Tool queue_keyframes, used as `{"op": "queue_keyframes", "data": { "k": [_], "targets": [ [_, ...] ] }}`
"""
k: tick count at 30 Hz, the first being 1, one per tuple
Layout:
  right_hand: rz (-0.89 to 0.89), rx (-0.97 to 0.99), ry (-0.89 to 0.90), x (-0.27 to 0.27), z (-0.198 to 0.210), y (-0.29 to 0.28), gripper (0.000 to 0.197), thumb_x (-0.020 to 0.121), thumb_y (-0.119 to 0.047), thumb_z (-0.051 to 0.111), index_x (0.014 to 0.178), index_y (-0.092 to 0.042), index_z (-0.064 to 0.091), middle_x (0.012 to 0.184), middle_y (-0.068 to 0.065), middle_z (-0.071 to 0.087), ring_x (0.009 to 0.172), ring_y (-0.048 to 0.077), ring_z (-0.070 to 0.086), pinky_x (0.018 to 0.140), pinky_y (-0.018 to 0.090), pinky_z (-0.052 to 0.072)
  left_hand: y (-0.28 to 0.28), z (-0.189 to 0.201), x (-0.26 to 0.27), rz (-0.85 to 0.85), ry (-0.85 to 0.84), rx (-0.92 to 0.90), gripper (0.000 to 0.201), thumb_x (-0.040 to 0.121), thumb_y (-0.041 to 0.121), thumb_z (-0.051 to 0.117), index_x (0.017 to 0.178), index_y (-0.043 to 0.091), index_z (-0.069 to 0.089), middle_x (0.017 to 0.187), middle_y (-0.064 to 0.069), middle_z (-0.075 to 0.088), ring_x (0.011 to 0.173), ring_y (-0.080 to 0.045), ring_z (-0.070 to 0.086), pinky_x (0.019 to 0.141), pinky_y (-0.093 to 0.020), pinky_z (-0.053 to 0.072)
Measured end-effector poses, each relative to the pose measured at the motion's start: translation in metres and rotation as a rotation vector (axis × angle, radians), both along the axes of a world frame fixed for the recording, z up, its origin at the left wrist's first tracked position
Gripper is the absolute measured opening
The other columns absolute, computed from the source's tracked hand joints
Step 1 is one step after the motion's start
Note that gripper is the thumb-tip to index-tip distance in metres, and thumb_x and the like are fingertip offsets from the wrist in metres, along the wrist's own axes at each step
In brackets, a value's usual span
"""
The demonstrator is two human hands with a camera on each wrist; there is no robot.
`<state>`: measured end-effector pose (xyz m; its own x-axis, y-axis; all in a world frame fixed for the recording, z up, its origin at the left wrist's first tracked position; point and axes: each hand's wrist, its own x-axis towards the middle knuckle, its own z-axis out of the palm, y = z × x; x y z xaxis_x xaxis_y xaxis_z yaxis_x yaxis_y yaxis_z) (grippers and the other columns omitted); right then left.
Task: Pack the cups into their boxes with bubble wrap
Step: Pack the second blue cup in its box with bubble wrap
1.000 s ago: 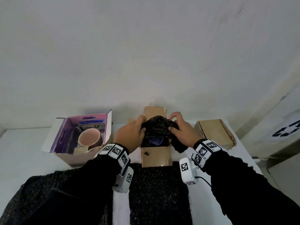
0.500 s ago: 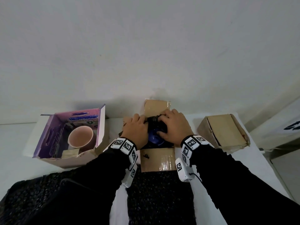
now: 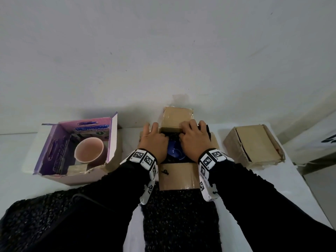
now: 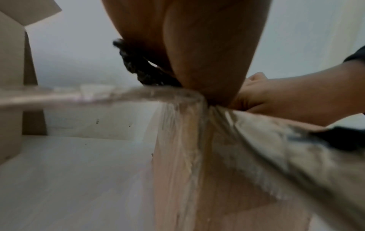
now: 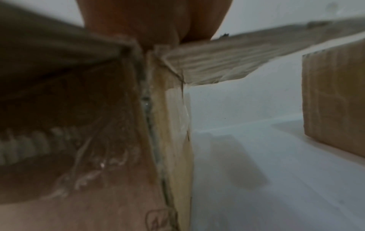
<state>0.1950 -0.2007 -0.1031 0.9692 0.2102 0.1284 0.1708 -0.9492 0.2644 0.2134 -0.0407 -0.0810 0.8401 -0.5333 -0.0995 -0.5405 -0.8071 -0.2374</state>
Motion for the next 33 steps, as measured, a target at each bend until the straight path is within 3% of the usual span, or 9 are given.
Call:
{"op": "queue_keyframes", "data": {
  "k": [4,8,11,15,19,22,25,29,33],
  "targets": [
    [0.009,0.006,-0.061,-0.001,0.003,0.001,0.010,0.082,-0.028,0.062,0.082,-0.023,0.070,0.113,0.000,0.059,0.108,0.029,0.038,0.088,0.045,0.024,0.002,0.002,0.001,0.001,0.013,-0.017,0.026,0.087,0.027,0.044,0.110,0.027,0.055,0.108,0.007,0.064,0.126,-0.033,0.030,0.104,-0.055,0.002],
    [0.104,0.065,-0.112,-0.003,0.004,0.006,0.020,0.079,-0.018,0.047,0.079,-0.025,0.066,0.089,-0.007,0.065,0.101,0.025,0.047,0.084,0.043,0.026,0.003,-0.001,0.001,0.018,0.028,-0.031,0.032,0.088,0.026,0.041,0.114,0.029,0.060,0.106,0.012,0.061,0.127,-0.030,0.027,0.101,-0.054,0.003],
    [0.070,0.076,-0.047,-0.002,0.008,0.008,0.037,0.077,-0.019,0.030,0.074,-0.026,0.066,0.079,-0.010,0.066,0.101,0.023,0.041,0.084,0.043,0.025,0.003,-0.002,0.001,0.015,0.038,-0.023,0.028,0.086,0.026,0.043,0.106,0.025,0.063,0.100,0.011,0.061,0.121,-0.030,0.031,0.100,-0.051,0.018],
    [0.033,-0.006,0.087,0.000,0.009,0.004,0.038,0.081,-0.021,0.030,0.091,-0.027,0.066,0.094,-0.011,0.068,0.112,0.025,0.039,0.087,0.044,0.021,0.003,-0.004,-0.003,0.004,-0.001,-0.058,0.027,0.085,0.030,0.044,0.095,0.020,0.068,0.102,0.003,0.058,0.109,-0.030,0.038,0.075,-0.038,0.026],
    [0.056,-0.009,0.164,-0.002,0.012,0.005,0.030,0.088,-0.027,0.045,0.110,-0.022,0.064,0.120,0.001,0.059,0.124,0.031,0.034,0.092,0.046,0.016,0.008,-0.002,-0.011,0.101,-0.058,-0.143,0.018,0.082,0.035,0.055,0.090,0.022,0.065,0.118,-0.009,0.046,0.101,-0.032,0.044,0.068,-0.037,0.037],
    [0.036,0.025,0.154,-0.008,0.021,-0.001,0.039,0.076,-0.038,0.054,0.109,-0.019,0.063,0.127,0.007,0.049,0.114,0.033,0.039,0.087,0.045,0.027,0.012,0.002,-0.018,0.143,-0.020,-0.319,0.032,0.082,0.031,0.064,0.107,0.016,0.053,0.116,-0.010,0.042,0.095,-0.030,0.048,0.067,-0.039,0.050],
    [-0.039,0.166,0.143,-0.014,0.027,-0.018,0.055,0.069,-0.044,0.053,0.117,-0.017,0.049,0.125,0.010,0.044,0.105,0.034,0.043,0.076,0.042,0.042,0.016,0.003,-0.023,0.013,0.031,-0.344,0.027,0.085,0.024,0.059,0.110,0.017,0.049,0.111,-0.007,0.047,0.096,-0.027,0.051,0.076,-0.039,0.046],
    [-0.033,0.399,0.127,-0.017,0.040,-0.033,0.041,0.074,-0.016,0.059,0.113,-0.014,0.048,0.113,0.009,0.044,0.095,0.028,0.046,0.060,0.035,0.045,0.013,0.004,-0.036,-0.131,0.033,-0.183,0.031,0.095,0.040,0.043,0.097,0.017,0.064,0.099,-0.003,0.062,0.095,-0.026,0.055,0.077,-0.037,0.036],
    [0.059,0.334,0.222,-0.023,0.045,-0.026,0.020,0.075,-0.005,0.056,0.093,-0.014,0.060,0.100,0.005,0.053,0.093,0.027,0.051,0.068,0.039,0.046,0.006,0.016,-0.044,-0.152,-0.020,0.040,0.044,0.099,0.044,0.031,0.089,0.023,0.068,0.090,0.005,0.068,0.100,-0.023,0.048,0.087,-0.040,0.029]
  ]
}}
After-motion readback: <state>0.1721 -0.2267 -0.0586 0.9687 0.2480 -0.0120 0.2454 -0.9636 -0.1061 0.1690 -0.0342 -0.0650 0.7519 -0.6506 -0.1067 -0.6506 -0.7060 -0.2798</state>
